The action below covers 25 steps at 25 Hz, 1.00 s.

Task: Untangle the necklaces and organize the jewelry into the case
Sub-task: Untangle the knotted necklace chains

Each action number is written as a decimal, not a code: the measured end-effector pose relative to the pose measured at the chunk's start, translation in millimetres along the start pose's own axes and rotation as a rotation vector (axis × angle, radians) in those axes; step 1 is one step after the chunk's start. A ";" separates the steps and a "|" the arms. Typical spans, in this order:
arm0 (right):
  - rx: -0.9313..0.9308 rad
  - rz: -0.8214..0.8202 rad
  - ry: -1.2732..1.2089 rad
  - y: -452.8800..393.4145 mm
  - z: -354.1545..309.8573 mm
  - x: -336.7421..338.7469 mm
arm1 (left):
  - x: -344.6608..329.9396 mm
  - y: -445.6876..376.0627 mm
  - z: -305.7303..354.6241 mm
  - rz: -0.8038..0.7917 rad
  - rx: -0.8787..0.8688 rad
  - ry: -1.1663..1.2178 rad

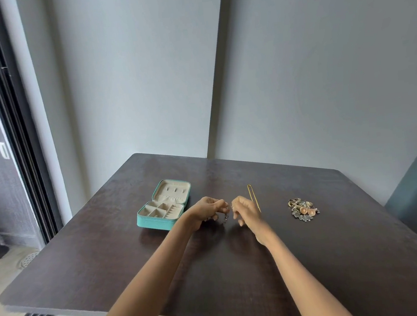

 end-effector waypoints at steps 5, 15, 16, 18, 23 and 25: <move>-0.071 0.014 -0.127 -4.0 3.6 -4.9 | 2.8 -2.4 -0.9 -0.030 -0.014 0.046; -0.166 -0.011 -0.316 -9.0 4.9 0.0 | 2.6 -2.8 -9.1 -0.030 -0.288 0.174; -0.170 -0.016 -0.313 -9.4 5.5 -0.3 | 1.0 -3.6 -10.3 -0.030 -0.314 0.149; -0.171 -0.018 -0.312 -10.1 6.1 0.3 | -3.1 -4.9 -11.0 -0.058 -0.361 0.114; -0.154 -0.042 -0.257 -11.2 6.5 -0.7 | -4.4 -8.6 -14.1 -0.034 -0.411 0.085; -0.136 -0.055 -0.203 -11.3 6.3 -2.1 | -5.7 -10.3 -13.6 0.030 -0.393 0.058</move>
Point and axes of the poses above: each hand's wrist, its own y-axis away from the middle knuckle, its own x-axis out of the back of the hand, z = x × y, the point moved 3 cm from there along -y, towards the middle knuckle, and after that the axes turned 9 degrees about y, right-handed, at the moved point
